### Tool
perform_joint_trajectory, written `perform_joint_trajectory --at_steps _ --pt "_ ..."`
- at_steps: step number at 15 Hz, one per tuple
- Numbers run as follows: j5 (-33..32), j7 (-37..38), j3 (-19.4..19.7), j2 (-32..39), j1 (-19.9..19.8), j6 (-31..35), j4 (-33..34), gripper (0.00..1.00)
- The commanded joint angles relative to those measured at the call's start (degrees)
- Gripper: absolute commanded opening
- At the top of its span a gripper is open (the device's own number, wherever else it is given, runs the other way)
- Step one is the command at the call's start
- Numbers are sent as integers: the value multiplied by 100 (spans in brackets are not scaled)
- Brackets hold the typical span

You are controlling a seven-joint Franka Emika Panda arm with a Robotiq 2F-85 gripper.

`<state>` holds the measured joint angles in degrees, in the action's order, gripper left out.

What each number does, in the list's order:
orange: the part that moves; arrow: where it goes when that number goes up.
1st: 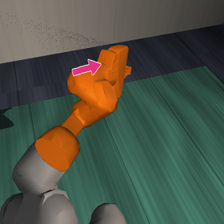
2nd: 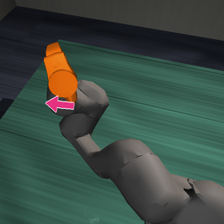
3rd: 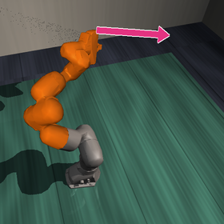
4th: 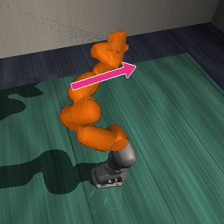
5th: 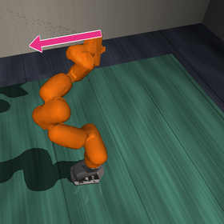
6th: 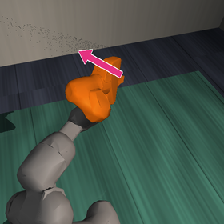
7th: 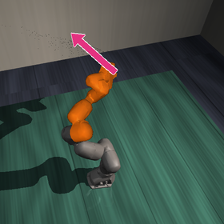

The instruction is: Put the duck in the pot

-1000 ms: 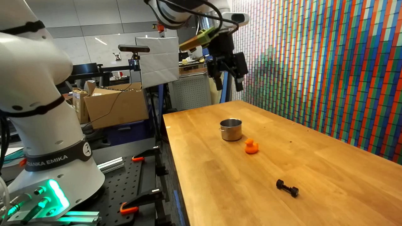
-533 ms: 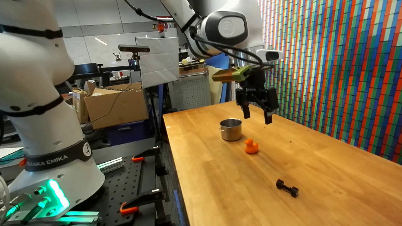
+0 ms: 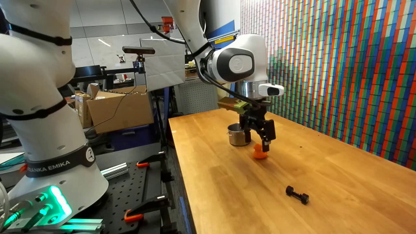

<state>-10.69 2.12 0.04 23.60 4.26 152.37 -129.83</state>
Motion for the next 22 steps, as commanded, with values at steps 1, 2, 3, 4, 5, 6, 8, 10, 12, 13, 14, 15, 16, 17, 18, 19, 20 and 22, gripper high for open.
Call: perform_joint_trajectory --at_steps 1,2,3,4,5,6,8,10,12,13,14,15,16,17,18,19,20,22 --pt "-20 309 71 218 226 346 41 100" --pt "-84 413 116 262 324 476 25 100" --pt "-126 480 157 318 405 587 23 100" --pt "-280 623 295 403 566 748 29 100" --pt "-328 694 372 476 659 848 58 100" --pt "-394 795 488 555 770 963 91 100" --pt "-516 951 714 686 984 1162 139 87" --pt "-611 1043 950 799 1188 1350 171 66" --pt "-612 1091 1117 875 1319 1475 187 49" --pt "-594 1093 1185 891 1369 1526 190 42" --pt "-570 1078 1230 901 1400 1568 188 33" --pt "-561 1077 1281 910 1435 1598 188 27" --pt "-488 1023 1231 888 1388 1579 172 20" --pt "-425 968 1149 790 1332 1504 126 16" --pt "-332 873 995 683 1215 1419 71 16" --pt "-207 741 780 499 1067 1300 -14 16" --pt "-120 628 606 323 976 1215 -106 16" --pt "123 347 142 -15 703 1019 -213 16"
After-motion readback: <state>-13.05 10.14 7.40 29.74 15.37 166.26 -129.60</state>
